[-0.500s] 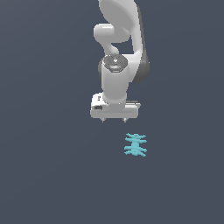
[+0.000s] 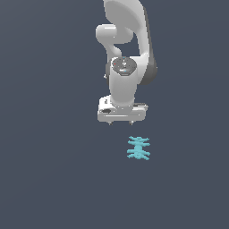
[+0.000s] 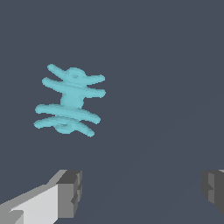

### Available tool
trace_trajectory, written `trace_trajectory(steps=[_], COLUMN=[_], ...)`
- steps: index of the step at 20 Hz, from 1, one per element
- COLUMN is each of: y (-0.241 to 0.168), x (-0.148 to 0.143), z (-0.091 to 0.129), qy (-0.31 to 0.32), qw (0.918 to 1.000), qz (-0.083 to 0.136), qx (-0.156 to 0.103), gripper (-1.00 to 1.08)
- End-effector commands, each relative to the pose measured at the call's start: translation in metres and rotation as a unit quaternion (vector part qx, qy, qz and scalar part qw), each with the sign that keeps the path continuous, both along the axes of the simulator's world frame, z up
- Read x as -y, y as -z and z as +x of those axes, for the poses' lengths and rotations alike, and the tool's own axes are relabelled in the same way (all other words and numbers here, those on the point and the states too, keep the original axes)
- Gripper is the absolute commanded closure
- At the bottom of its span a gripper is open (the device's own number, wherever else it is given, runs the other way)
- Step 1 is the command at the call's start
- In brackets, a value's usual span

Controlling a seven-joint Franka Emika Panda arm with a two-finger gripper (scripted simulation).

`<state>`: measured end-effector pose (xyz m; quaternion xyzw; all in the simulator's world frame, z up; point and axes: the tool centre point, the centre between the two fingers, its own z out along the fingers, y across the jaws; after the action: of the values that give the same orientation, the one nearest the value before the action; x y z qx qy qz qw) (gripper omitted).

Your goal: Pick up the object and move it to a goal position.

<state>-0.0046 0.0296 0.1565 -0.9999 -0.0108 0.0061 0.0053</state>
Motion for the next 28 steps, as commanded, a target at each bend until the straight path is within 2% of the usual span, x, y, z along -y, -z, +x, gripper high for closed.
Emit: trace_trajectory(steps=[1, 9, 13, 17, 20, 22, 28], y=[0.0, 0.007, 0.017, 0.03, 0.042, 0.052, 0.078], x=[0.0, -0.004, -0.01, -0.018, -0.026, -0.033, -0.054], z=[0.0, 0.002, 0.004, 0.007, 0.009, 0.01, 0.012], qy=[0.0, -0.033, -0.074, -0.132, -0.188, -0.23, -0.347], qw=[1.0, 0.9995, 0.9972, 0.9909, 0.9816, 0.9724, 0.9364], qz=[0.0, -0.006, -0.014, -0.023, -0.032, -0.038, -0.051], qx=[0.0, 0.002, 0.005, 0.008, 0.01, 0.012, 0.016], gripper=[-1.0, -1.0, -1.0, -1.0, -1.0, -1.0, -1.0])
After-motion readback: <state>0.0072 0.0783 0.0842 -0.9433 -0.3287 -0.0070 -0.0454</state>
